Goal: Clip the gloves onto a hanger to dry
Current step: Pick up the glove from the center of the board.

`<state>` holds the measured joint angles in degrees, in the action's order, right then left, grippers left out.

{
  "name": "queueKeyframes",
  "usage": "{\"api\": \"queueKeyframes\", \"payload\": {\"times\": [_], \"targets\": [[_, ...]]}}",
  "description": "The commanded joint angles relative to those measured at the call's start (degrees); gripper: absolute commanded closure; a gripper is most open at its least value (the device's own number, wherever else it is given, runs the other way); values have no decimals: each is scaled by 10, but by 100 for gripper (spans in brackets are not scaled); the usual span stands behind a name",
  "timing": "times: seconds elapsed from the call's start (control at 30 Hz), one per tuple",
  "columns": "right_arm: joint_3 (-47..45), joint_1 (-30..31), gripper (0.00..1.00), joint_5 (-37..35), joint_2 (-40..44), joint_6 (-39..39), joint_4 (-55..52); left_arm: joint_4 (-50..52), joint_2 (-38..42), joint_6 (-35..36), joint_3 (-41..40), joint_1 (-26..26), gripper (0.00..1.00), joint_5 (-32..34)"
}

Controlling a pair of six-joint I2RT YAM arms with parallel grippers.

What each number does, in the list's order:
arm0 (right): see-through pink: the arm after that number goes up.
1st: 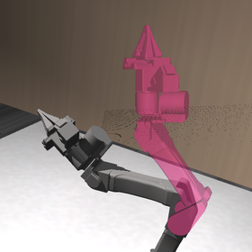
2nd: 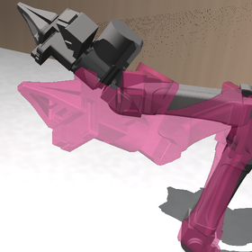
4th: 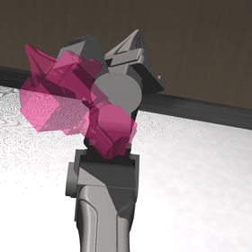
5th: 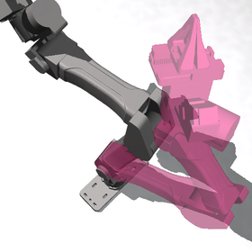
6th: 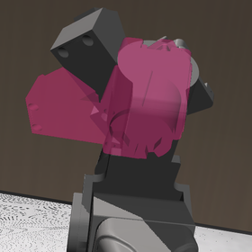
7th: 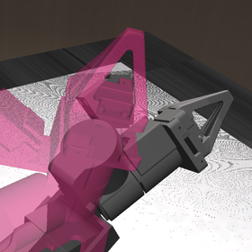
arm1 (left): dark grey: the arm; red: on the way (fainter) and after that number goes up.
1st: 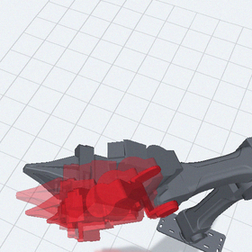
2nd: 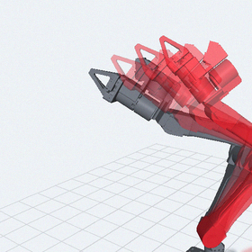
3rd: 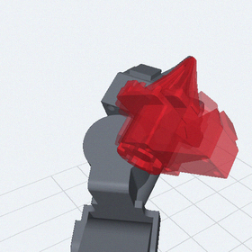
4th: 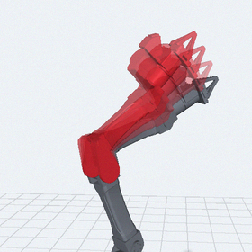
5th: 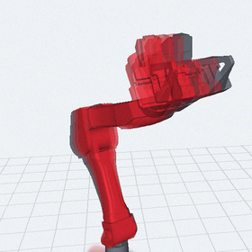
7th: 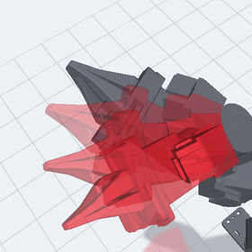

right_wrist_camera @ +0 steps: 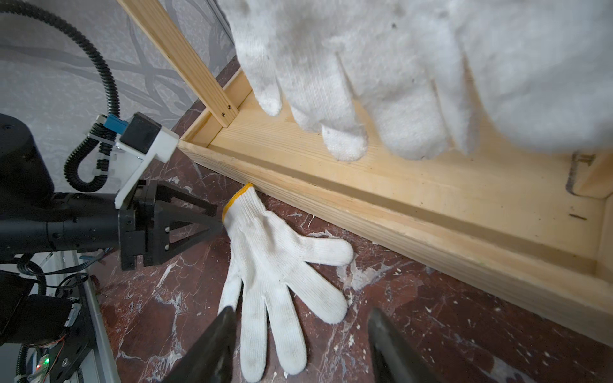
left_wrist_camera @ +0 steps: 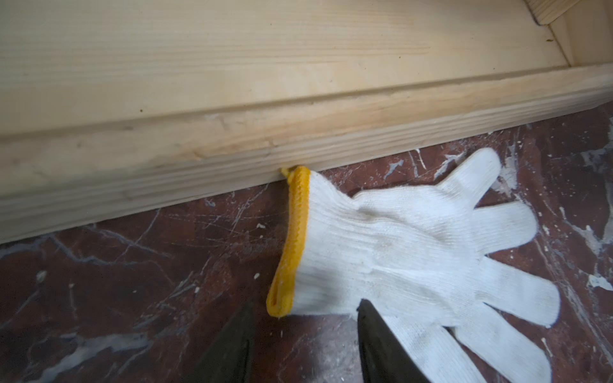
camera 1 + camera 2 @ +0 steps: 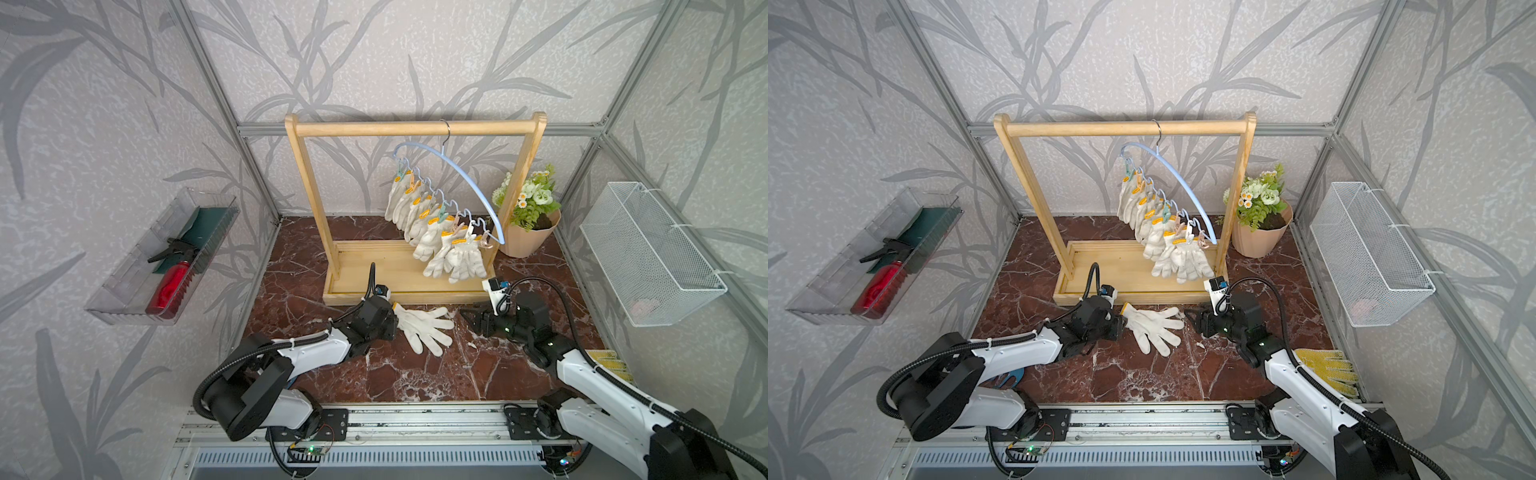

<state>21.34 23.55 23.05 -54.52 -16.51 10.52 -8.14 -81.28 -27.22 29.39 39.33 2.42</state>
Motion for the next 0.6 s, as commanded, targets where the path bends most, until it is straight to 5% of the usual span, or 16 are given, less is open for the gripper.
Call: {"api": "queueKeyframes", "payload": {"times": [0.0,0.13,0.43,0.57], "targets": [[-9,9,37,10,-6,0,21,-23,-30,-16,12,3,51,13],[-15,19,37,22,-12,4,26,-38,-57,-13,16,2,56,11],[-6,40,40,120,-51,27,47,-47,-18,34,8,2,100,-55],[9,52,40,167,-87,25,77,-9,34,92,28,3,100,-137]]}}
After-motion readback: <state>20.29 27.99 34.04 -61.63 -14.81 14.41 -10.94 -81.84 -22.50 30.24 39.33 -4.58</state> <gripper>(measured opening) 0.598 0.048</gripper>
